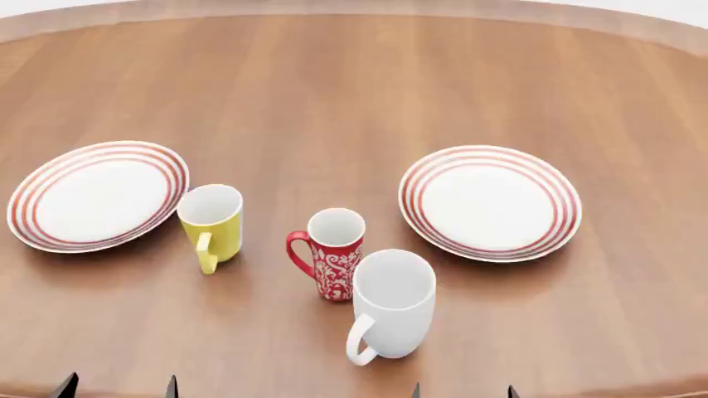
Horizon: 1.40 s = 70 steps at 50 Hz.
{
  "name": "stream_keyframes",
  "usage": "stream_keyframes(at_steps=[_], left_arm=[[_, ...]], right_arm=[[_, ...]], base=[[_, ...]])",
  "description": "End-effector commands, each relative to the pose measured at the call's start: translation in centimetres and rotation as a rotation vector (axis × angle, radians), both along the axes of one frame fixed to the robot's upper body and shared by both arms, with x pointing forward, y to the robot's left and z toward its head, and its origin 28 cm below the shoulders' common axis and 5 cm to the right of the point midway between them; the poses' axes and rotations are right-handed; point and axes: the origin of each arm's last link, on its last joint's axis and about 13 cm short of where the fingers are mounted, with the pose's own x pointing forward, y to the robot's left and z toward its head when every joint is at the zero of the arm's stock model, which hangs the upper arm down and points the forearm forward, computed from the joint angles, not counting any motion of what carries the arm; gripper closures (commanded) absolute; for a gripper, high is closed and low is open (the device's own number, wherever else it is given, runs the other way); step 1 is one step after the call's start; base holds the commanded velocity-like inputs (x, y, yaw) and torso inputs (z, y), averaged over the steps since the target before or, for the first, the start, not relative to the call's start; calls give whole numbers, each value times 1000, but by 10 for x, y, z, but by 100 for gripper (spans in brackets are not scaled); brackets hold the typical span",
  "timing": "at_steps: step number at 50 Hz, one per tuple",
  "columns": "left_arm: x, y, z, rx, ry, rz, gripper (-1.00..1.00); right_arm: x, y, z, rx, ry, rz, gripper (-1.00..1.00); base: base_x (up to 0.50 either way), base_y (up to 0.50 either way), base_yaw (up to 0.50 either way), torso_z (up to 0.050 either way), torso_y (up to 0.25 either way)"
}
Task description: Put the red mug on the left plate.
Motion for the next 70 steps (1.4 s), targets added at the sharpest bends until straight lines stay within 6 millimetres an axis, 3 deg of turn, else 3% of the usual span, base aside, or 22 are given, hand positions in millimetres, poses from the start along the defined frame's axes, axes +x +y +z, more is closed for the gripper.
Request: stream_keyframes(at_steps=[1, 32, 70], left_arm=[[-2, -2, -4, 10, -1, 9, -100], [-8, -1, -5, 33, 3, 0, -100], [-8, -1, -5, 40, 9, -12, -100]], right_arm=[[-3, -1, -1, 30, 12, -4, -100], [-11, 2, 1, 10, -28, 28, -100], [-7, 1, 0, 25, -15, 32, -100]], base=[[0, 0, 0, 0, 0], [116, 368, 0, 0, 0], [373, 388, 0, 0, 0]])
